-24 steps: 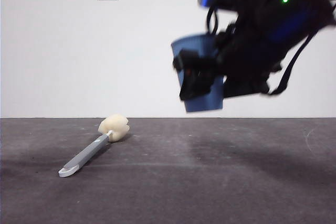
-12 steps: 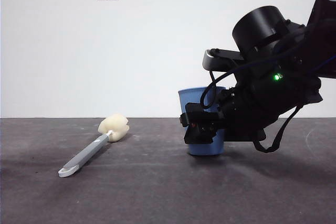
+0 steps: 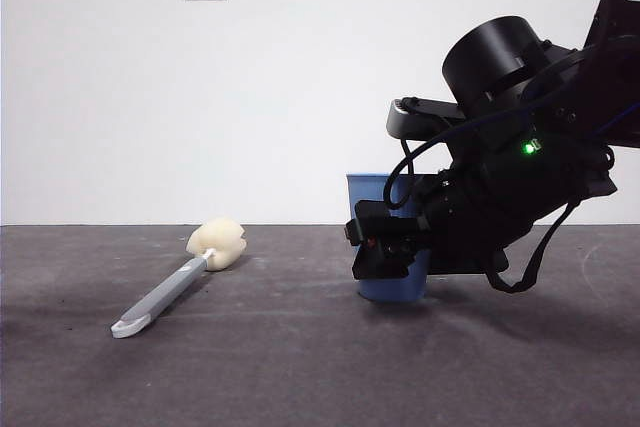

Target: Pick up the cup brush,pick up the cup,insert the brush into the cup,clean the cup,put the cup brush back,put the cup back to the fixed position on the table

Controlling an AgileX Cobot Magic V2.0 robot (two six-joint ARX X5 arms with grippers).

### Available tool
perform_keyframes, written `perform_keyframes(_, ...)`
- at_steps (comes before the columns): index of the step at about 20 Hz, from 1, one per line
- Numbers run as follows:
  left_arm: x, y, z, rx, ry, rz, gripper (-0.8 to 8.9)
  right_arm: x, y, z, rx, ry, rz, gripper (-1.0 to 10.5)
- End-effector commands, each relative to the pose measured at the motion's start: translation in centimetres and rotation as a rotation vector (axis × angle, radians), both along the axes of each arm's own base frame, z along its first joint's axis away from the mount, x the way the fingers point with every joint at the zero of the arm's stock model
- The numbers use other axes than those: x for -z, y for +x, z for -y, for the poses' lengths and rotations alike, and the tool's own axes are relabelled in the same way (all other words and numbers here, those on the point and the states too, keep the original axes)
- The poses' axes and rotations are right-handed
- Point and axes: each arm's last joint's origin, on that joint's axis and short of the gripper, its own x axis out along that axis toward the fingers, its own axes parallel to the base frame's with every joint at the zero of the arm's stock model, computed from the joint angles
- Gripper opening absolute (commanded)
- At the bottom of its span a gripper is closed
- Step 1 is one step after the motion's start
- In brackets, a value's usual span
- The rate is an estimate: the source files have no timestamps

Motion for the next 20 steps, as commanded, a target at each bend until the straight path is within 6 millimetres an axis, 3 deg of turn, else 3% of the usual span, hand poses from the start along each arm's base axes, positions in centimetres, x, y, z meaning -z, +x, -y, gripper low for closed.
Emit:
perform_keyframes(1, 0.2, 0.0, 0.0, 0.008, 0.014, -0.006, 4.41, 1.2, -0.7, 0.4, 0.0, -0.049, -0.08, 4.2)
perform_keyframes(4, 0.3, -0.1, 0.0, 0.008, 0.019, -0.012, 4.41, 0.6, -0.8, 0.5, 0.005, -0.042, -0.081, 4.8)
perform_keyframes(11, 0.3, -0.1, -0.1, 0.008, 0.025, -0.018, 4.41, -2.4, -2.4, 1.2, 0.024, -0.049, -0.166, 4.8)
perform_keyframes(15, 0.5, -0.2, -0.1, 0.014, 0.041, -0.028, 4.41, -6.5, -6.0, 2.6, -0.027, -0.042, -0.288, 4.8)
perform_keyframes(20, 0.7, -0.4, -0.1, 0.12, 0.098, -0.038, 4.4, -13.9, -11.3, 6.0, -0.123, 0.072, -0.27, 4.8)
